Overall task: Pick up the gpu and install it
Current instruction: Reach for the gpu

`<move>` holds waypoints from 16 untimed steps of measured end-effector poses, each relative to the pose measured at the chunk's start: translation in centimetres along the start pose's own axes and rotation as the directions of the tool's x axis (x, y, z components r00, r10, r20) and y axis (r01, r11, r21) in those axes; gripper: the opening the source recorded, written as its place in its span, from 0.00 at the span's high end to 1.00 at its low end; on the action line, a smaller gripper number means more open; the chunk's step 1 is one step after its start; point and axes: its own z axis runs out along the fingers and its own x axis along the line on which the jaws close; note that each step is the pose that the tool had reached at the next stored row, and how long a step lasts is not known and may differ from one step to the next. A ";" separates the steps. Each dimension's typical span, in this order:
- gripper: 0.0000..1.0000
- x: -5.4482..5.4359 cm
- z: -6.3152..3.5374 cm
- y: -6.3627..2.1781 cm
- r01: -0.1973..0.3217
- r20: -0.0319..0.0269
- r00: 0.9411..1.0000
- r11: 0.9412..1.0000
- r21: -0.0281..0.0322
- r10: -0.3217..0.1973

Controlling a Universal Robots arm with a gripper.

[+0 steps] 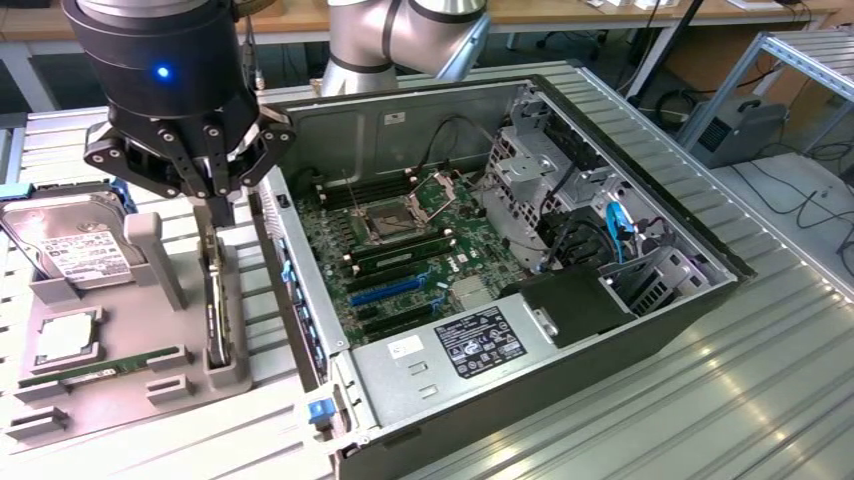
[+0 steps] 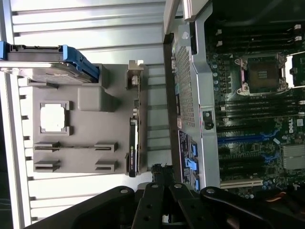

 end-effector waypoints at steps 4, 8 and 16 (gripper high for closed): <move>0.89 0.0 0.07 -0.20 0.000 0.000 1.000 1.000 0.000 0.000; 0.89 0.0 0.14 -0.33 0.000 0.000 1.000 1.000 0.000 0.000; 0.89 0.0 0.24 -0.53 0.000 0.000 1.000 1.000 0.001 0.000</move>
